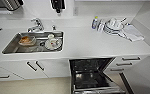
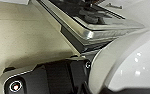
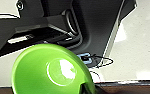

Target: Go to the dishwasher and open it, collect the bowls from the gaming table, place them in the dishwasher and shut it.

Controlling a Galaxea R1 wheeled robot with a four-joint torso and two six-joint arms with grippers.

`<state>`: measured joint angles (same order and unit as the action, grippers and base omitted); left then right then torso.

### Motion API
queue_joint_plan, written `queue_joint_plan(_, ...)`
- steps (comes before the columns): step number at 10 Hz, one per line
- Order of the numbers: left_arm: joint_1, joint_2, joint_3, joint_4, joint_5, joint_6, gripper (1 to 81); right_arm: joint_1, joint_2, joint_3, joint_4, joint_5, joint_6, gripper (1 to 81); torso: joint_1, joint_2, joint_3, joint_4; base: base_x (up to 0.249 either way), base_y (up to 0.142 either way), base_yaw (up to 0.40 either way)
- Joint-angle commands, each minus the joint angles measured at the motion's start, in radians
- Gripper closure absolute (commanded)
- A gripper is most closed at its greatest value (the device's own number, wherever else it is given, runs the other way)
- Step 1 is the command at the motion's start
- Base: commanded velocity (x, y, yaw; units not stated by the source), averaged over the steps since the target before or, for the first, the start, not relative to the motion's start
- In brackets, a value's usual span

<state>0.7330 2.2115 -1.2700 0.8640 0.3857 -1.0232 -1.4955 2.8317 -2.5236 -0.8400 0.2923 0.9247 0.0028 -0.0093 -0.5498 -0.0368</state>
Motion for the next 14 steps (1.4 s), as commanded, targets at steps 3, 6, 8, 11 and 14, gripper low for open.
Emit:
queue_joint_plan(3,-0.316,0.088,0.127,-0.007,0.351,-0.107,81.1,-0.016,-0.013,0.01,-0.011,-0.03,0.003,81.1,0.0,0.001,-0.044,0.0,0.0,0.0,0.0)
queue_joint_plan(6,-0.433,0.166,0.116,-0.025,0.406,-0.146,81.1,-0.021,-0.015,0.008,-0.01,-0.01,0.003,81.1,0.001,0.001,-0.054,0.0,0.0,0.0,0.0)
queue_joint_plan(8,-0.459,0.209,0.078,0.012,0.266,-0.208,81.1,-0.023,-0.016,0.008,-0.01,-0.007,0.003,81.1,0.001,0.001,-0.054,0.0,0.0,0.0,0.0)
queue_joint_plan(11,-0.459,0.312,-0.128,0.012,-0.045,-0.304,81.1,-0.03,-0.024,0.007,-0.01,0.014,0.003,81.1,0.001,0.001,-0.055,0.0,0.0,0.0,0.0)
queue_joint_plan(14,-0.459,0.458,-0.335,0.012,-0.117,-0.307,81.1,-0.036,-0.036,0.0,-0.007,0.048,0.003,81.1,0.001,0.001,-0.055,0.0,0.0,0.0,0.0)
